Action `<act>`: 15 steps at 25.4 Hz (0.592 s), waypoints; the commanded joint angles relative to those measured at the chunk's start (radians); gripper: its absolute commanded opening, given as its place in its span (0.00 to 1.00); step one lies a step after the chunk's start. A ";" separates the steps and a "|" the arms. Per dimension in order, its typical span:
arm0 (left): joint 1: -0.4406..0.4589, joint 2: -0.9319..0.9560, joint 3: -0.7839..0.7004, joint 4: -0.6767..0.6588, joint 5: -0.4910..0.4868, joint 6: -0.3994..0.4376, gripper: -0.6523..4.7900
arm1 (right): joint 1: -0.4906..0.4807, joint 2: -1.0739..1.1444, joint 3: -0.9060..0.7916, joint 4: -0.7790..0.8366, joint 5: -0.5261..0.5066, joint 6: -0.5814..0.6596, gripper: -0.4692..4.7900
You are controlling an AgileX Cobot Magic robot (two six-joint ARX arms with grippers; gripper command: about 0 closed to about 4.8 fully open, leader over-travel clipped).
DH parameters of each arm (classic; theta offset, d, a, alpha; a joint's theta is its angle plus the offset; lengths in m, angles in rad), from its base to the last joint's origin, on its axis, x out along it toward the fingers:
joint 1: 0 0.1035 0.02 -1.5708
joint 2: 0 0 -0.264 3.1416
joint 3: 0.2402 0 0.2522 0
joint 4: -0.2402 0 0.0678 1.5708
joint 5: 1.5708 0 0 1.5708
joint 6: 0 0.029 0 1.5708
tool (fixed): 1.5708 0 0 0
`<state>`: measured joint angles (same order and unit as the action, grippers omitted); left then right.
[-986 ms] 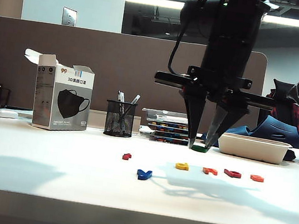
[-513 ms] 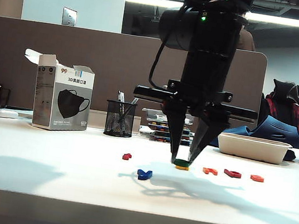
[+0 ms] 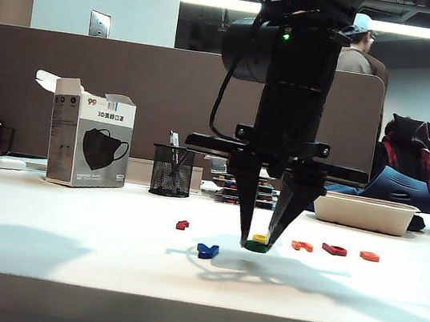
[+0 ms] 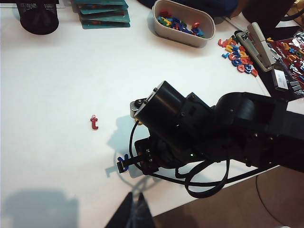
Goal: Select the appropriate letters from the row of letter magnets placed on the table to arrange into the word "yes".
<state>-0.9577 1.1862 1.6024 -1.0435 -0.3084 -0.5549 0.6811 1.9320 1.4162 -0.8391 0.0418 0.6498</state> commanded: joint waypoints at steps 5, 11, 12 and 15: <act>0.000 -0.002 0.003 0.005 -0.002 0.001 0.11 | 0.003 -0.004 0.003 0.022 0.008 0.003 0.25; 0.000 -0.002 0.003 0.005 -0.002 0.001 0.11 | 0.002 -0.003 0.003 0.077 0.026 0.004 0.25; 0.000 -0.002 0.003 0.005 -0.002 0.001 0.11 | 0.002 -0.001 0.003 0.077 0.028 0.004 0.25; 0.000 -0.002 0.003 0.005 -0.002 0.001 0.11 | 0.002 0.014 0.003 0.068 0.026 0.004 0.25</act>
<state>-0.9577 1.1858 1.6024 -1.0435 -0.3084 -0.5549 0.6811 1.9381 1.4174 -0.7719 0.0608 0.6498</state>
